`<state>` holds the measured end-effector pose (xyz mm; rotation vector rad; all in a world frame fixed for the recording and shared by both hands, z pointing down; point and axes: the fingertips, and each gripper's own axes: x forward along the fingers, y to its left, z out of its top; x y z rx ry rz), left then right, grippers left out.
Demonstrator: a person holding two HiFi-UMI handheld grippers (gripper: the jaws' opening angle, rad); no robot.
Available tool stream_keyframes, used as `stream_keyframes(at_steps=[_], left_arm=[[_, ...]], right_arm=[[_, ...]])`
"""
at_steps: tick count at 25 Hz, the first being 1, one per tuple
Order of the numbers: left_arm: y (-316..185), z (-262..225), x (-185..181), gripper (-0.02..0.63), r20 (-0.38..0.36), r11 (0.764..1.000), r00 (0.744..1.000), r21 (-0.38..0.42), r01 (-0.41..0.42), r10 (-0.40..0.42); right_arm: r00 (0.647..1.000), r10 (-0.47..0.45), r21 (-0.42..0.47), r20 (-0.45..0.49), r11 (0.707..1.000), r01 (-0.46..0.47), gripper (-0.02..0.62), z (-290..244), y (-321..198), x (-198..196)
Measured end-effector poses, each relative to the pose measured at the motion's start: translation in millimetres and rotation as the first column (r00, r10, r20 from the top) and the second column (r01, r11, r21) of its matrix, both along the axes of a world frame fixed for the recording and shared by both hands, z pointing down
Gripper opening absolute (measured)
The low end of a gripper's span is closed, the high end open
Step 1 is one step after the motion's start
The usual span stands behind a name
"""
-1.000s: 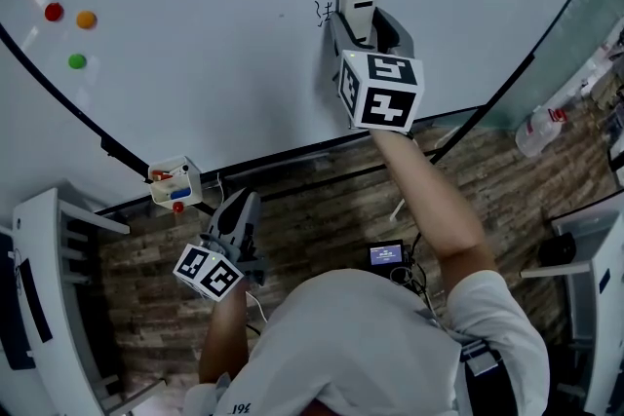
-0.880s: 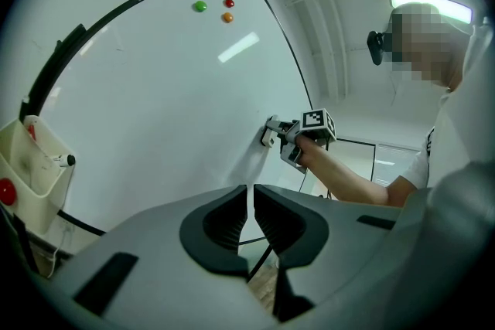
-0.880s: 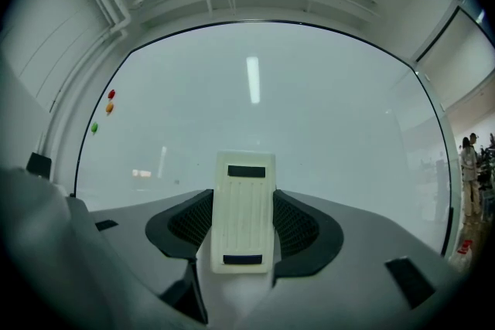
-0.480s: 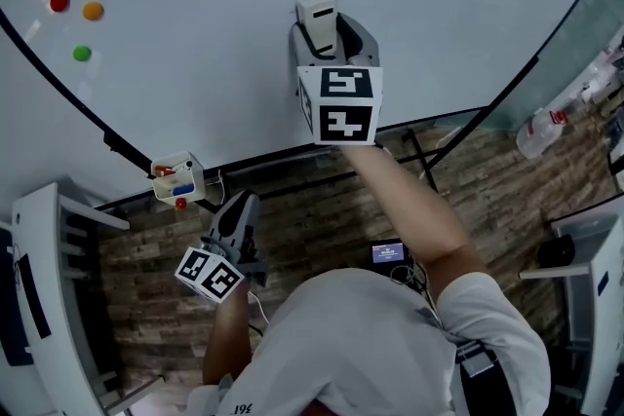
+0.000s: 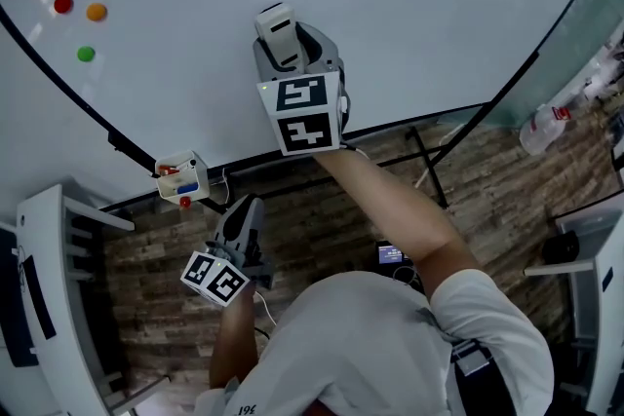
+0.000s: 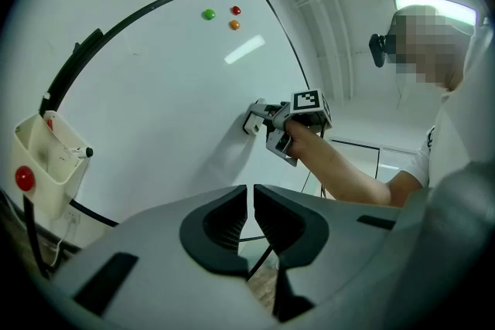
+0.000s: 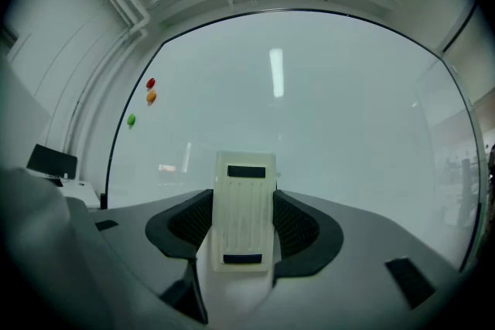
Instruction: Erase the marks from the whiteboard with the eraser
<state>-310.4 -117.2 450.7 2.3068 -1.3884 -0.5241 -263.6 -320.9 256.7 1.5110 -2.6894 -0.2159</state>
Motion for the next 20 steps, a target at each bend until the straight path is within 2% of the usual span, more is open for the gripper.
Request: stream_keyframes(at_steps=[3, 6, 9, 13, 20], left_arm=[[7, 1, -4, 0.018, 0.003, 1.000, 1.000, -0.008, 0.016, -0.016], [15, 2, -9, 0.018, 0.003, 0.999, 0.999, -0.014, 0.037, -0.037], [21, 9, -13, 0.018, -0.004, 0.998, 0.998, -0.032, 0.056, -0.056], [26, 20, -10, 0.018, -0.017, 0.996, 0.998, -0.060, 0.063, -0.064], [39, 11, 20, 0.018, 0.002, 0.995, 0.996, -0.046, 0.092, -0.092]], right_arm=[[0.994, -0.111, -0.030, -0.022, 0.993, 0.110, 0.258, 7, 13, -29], [0.956, -0.284, -0.064, -0.069, 0.958, 0.280, 0.258, 20, 42, -64], [0.924, -0.371, -0.054, -0.097, 0.928, 0.367, 0.258, 28, 70, -76], [0.902, -0.419, -0.041, -0.099, 0.908, 0.417, 0.258, 31, 91, -65], [0.901, -0.419, -0.018, -0.116, 0.907, 0.420, 0.258, 35, 112, -7]])
